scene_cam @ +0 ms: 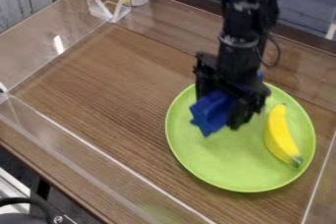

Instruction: Remove the blue object from inside the green plate and put it on the table

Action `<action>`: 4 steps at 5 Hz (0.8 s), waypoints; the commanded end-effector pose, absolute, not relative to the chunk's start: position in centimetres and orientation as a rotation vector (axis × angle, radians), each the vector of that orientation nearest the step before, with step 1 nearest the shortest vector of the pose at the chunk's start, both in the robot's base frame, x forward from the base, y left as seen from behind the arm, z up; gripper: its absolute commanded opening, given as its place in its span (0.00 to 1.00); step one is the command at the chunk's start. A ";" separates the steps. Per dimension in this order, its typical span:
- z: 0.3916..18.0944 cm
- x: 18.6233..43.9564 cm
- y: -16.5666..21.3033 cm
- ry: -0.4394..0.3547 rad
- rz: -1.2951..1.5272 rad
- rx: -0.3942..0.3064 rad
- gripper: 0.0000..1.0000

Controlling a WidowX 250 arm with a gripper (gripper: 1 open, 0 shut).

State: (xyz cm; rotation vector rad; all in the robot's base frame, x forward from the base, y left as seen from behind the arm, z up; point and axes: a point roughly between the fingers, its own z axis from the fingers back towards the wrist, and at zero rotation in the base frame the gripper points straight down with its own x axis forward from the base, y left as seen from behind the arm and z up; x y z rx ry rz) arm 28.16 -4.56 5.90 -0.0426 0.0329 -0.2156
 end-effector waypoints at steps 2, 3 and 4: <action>10.1 29.9 3.5 -0.082 -0.082 -0.015 0.00; 9.4 29.6 7.5 -0.082 -0.041 -0.003 0.00; 8.3 29.5 10.4 -0.086 -0.032 0.004 0.00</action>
